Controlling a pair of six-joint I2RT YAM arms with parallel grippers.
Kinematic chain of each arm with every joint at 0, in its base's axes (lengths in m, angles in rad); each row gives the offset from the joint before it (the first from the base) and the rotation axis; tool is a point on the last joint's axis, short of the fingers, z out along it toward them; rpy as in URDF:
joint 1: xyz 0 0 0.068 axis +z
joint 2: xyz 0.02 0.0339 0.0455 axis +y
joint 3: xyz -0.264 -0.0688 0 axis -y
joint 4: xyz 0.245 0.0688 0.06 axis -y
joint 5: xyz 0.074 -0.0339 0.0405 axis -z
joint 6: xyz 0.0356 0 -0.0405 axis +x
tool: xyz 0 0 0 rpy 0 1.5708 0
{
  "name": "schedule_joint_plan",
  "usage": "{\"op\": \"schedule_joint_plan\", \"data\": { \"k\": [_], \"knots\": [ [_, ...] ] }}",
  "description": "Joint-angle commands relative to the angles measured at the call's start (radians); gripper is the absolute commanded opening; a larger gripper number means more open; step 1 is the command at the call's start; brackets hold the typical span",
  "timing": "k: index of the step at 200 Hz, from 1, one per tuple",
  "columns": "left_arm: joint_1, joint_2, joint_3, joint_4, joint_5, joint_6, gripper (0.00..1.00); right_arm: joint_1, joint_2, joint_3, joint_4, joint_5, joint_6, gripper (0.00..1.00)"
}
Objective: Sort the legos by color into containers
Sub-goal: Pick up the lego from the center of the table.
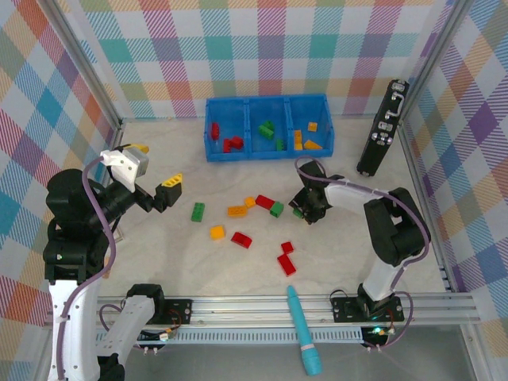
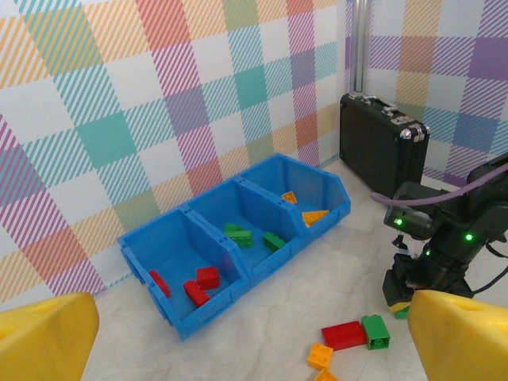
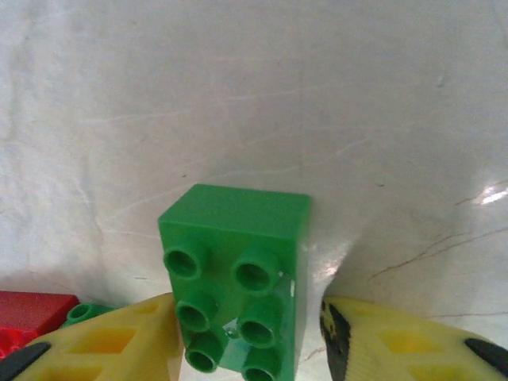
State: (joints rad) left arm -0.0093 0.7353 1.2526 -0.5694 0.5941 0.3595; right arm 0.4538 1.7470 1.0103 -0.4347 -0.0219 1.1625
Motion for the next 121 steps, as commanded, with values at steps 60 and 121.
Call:
{"op": "schedule_joint_plan", "data": {
  "k": [60, 121],
  "knots": [
    [0.017, 0.009, -0.006, 0.034, 0.014, -0.002, 1.00, -0.060, 0.094, 0.105, -0.075, 0.062, -0.174, 0.31],
    [0.017, 0.014, -0.001, 0.020, -0.005, 0.009, 1.00, -0.113, 0.168, 0.663, -0.192, 0.092, -0.703, 0.31]
  ]
}}
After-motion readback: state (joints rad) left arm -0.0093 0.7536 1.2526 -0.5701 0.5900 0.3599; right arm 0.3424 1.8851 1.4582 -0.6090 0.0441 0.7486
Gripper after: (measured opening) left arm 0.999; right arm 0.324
